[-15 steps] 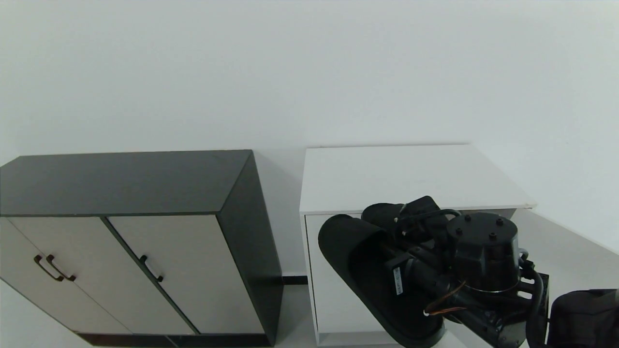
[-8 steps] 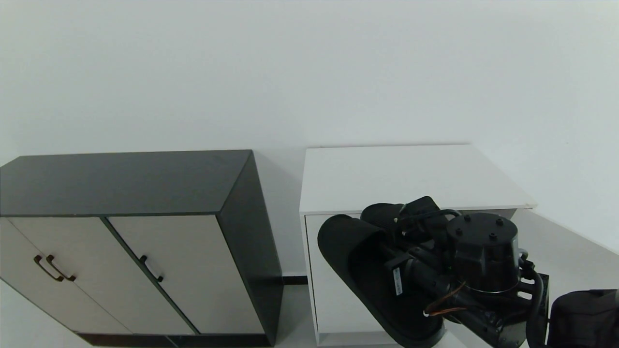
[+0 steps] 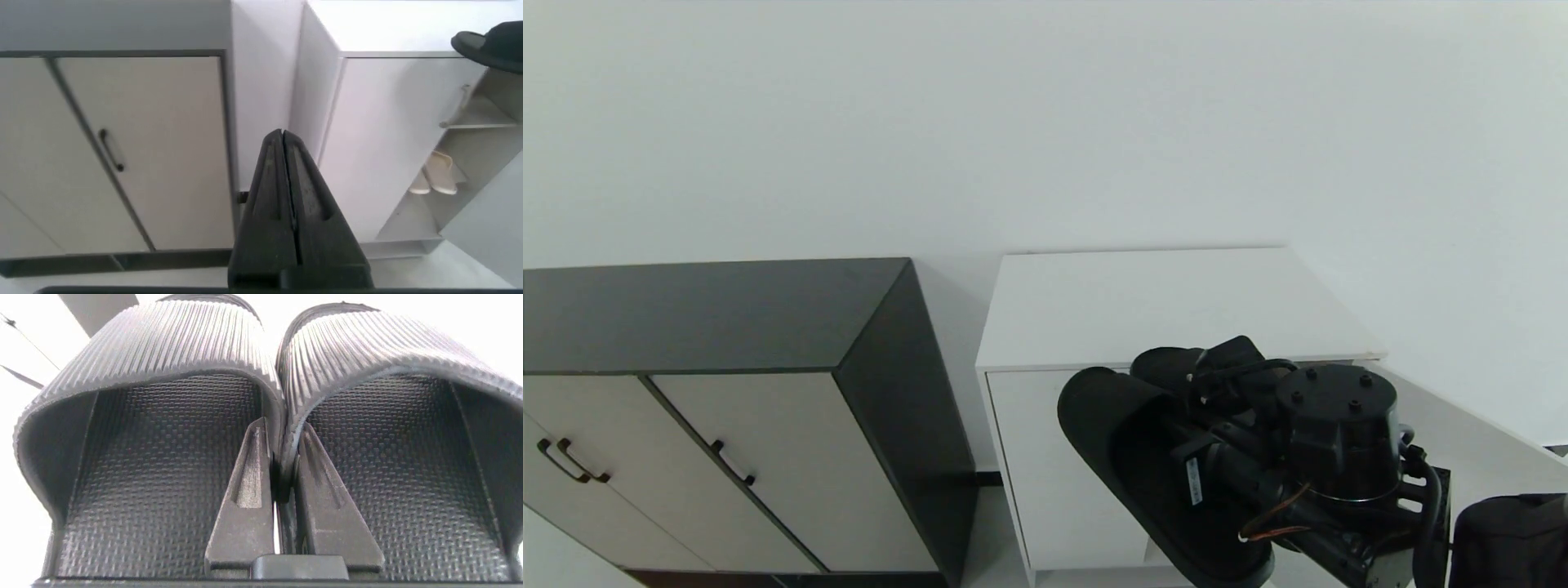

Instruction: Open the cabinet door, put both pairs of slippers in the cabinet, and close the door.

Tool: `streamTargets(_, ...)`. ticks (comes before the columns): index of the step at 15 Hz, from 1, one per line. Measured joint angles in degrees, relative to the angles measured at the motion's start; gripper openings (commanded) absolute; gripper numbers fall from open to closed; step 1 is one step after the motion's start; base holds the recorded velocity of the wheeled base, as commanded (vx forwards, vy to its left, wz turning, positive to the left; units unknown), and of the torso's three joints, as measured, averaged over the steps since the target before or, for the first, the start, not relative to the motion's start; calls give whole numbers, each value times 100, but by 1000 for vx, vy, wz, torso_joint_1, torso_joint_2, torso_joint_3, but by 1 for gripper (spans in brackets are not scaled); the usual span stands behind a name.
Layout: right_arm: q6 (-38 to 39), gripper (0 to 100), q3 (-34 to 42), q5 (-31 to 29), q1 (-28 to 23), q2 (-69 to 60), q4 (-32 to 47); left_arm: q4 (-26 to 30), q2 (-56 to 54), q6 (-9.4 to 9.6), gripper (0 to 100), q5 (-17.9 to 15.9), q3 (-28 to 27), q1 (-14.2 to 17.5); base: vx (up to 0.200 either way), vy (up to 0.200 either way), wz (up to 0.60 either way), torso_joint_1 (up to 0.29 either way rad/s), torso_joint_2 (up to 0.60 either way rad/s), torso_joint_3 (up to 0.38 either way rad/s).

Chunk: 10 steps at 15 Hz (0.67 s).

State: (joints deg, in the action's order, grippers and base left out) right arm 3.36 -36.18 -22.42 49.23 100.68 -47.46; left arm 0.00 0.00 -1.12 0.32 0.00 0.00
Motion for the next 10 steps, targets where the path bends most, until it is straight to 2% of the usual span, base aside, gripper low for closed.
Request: streamTargets(10, -9, 0, 182, 9, 83, -5, -167, 0, 0, 0, 0, -2, 0, 0, 0, -200, 0, 3, 3, 1)
